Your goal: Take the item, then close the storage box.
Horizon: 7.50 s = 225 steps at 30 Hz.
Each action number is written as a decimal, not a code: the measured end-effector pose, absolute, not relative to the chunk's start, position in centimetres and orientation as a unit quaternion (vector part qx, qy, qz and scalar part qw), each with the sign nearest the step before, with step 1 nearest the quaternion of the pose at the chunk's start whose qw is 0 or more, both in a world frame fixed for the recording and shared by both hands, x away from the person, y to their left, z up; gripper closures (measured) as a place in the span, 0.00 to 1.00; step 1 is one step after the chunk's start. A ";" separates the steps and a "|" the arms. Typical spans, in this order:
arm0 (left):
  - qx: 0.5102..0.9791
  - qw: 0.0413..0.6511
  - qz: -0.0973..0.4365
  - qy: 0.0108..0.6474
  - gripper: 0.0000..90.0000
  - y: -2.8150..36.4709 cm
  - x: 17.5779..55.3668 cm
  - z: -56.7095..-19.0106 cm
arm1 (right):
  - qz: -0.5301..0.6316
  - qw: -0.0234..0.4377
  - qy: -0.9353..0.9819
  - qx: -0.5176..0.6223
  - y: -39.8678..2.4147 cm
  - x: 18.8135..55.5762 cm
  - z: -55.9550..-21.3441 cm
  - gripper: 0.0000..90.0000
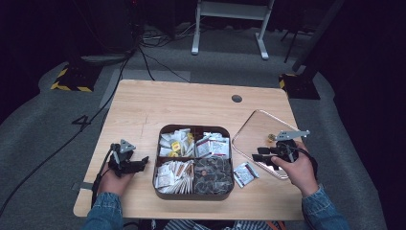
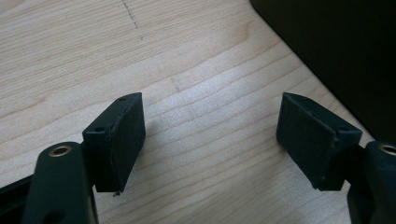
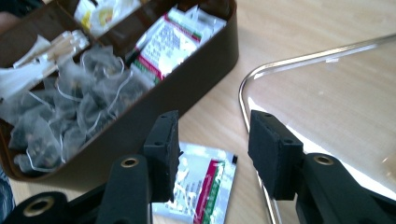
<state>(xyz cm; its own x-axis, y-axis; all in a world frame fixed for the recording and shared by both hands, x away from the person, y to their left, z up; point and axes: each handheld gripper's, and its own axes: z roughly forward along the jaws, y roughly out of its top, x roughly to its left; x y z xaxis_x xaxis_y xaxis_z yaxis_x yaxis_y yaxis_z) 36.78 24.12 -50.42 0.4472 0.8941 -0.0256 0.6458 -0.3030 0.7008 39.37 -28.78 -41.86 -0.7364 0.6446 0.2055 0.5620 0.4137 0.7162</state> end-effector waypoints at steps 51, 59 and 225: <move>0.780 0.326 0.192 0.499 0.27 24.4 36.3 -50.4 | 0.373 0.190 0.788 0.452 -35.9 47.4 -48.6 0.44; 0.779 0.326 0.192 0.499 0.27 24.4 36.1 -50.4 | 0.358 0.188 0.805 0.434 -35.3 47.3 -49.3 0.65; 0.777 0.325 0.193 0.503 0.25 24.3 36.1 -50.5 | 0.397 0.039 0.902 0.166 -9.0 41.0 -43.7 0.65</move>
